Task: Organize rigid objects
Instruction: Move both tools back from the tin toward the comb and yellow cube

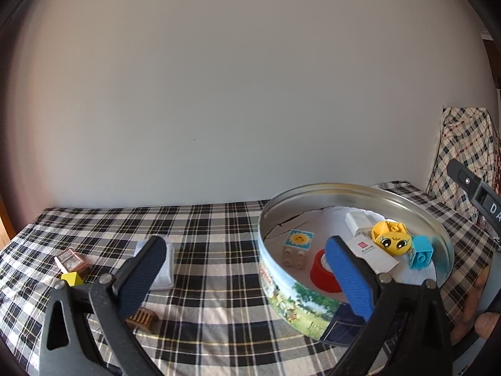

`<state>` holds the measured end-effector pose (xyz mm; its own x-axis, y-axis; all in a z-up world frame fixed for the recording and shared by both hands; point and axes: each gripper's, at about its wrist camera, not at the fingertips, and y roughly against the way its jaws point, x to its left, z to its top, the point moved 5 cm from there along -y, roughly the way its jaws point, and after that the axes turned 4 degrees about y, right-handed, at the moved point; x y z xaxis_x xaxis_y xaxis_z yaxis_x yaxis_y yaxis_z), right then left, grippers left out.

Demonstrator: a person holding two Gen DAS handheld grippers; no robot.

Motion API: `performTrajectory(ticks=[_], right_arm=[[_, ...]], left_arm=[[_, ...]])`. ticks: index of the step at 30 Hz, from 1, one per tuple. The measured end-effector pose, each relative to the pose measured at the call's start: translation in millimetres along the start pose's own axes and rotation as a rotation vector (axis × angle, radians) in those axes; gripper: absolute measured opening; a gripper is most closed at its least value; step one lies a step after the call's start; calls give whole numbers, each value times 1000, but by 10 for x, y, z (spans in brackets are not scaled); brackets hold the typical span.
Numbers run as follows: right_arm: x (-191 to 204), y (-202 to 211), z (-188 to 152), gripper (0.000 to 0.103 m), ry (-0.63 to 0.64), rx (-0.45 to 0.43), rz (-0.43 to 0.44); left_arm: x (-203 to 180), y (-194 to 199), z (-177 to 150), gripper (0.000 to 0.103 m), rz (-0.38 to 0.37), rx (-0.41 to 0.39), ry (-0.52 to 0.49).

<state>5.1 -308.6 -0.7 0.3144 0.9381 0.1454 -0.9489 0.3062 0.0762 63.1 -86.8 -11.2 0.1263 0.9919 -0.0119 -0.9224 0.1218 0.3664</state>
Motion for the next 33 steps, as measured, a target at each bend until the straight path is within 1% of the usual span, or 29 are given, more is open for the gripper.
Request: performTrajectory(ticks=[9,15,19,33], right_arm=[[210,91,-60,90,17,36,26],[434,146,-120,90,29,62,75],[567,166,-159,90,14,75,100],[1117,225,-273,90,36,116,206]], left_arm=[[147,53,-22,103,13,4,1],[284,89,-28,103,27,3,-6],[435,96,-28,103,42,6,-2],[949,104,-30,103,107,20,29]])
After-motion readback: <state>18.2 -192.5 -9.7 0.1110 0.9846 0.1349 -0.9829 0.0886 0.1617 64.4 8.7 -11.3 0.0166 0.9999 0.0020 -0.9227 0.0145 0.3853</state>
